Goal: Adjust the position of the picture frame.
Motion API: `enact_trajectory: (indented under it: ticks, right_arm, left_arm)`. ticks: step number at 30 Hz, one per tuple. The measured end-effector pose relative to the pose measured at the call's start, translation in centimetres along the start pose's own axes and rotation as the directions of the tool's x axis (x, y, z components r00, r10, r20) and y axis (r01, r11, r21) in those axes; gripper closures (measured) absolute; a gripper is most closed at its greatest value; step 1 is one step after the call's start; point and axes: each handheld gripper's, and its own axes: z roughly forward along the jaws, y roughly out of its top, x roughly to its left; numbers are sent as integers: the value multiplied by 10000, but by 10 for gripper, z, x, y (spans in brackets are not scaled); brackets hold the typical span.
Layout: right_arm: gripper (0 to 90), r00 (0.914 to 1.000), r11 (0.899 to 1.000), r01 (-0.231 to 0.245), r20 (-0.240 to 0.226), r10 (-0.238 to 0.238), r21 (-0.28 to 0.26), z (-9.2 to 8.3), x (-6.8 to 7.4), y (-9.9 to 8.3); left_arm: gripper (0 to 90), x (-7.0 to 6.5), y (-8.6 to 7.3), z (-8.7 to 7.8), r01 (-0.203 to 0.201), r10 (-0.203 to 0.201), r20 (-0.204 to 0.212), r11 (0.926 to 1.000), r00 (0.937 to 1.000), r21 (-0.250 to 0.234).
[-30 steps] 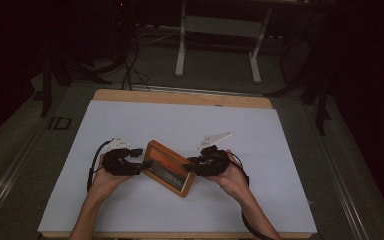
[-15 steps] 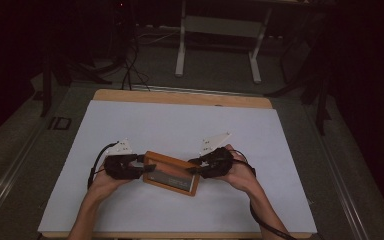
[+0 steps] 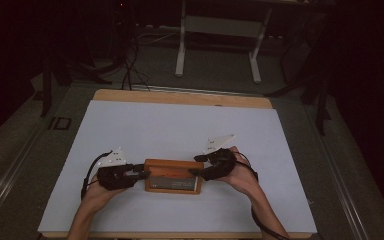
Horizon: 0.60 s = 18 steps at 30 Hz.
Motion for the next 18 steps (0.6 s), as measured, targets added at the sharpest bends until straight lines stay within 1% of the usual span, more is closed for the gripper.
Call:
enact_trajectory:
  ticks: [2,4,5,6,8,9,10,11,13,15,18]
  right_arm:
    - [443,9983,9981,-511,-292,502,-329,0,-2,-11]
    - [463,9947,9940,-941,-473,915,-551,0,-2,-21]
    - [473,9913,9903,-1209,-609,1168,-685,1,-2,-28]
    - [510,9869,9859,-1469,-787,1407,-804,1,-3,-33]
    - [591,9790,9764,-1819,-1143,1688,-1161,2,-4,-42]
    - [646,9756,9718,-1933,-1312,1758,-1351,3,-5,-44]
    - [650,9741,9676,-2011,-1358,1810,-1528,2,-5,-46]
    - [652,9736,9667,-2027,-1380,1818,-1564,2,-5,-46]
    - [656,9751,9683,-1943,-1389,1731,-1571,2,-5,-46]
    - [656,9795,9740,-1707,-1334,1513,-1491,0,-5,-44]
    - [658,9823,9744,-1550,-1304,1344,-1627,-7,-7,-40]
  left_arm:
    - [674,-1,-1,-2,-36,37,59,10000,10000,-34]
    - [677,-3,-2,-2,-51,51,30,10000,10000,-63]
    - [677,-3,-2,-3,-34,35,14,10000,10000,-56]
    - [676,-4,-2,-3,-5,5,14,10000,10000,-63]
    - [675,-3,-3,-2,125,-124,32,9999,9999,-92]
    - [673,-3,-3,-2,167,-167,-12,9998,9999,-90]
    - [672,-4,-3,-2,192,-192,-32,9998,9998,-93]
    - [672,-4,-3,-2,213,-213,-73,9997,9997,-75]
    - [672,-5,-2,-2,205,-205,-107,9998,9997,-48]
    - [676,-6,-2,-2,180,-180,-51,9998,9998,-21]
    - [675,-7,-2,-1,248,-248,57,9997,9997,8]
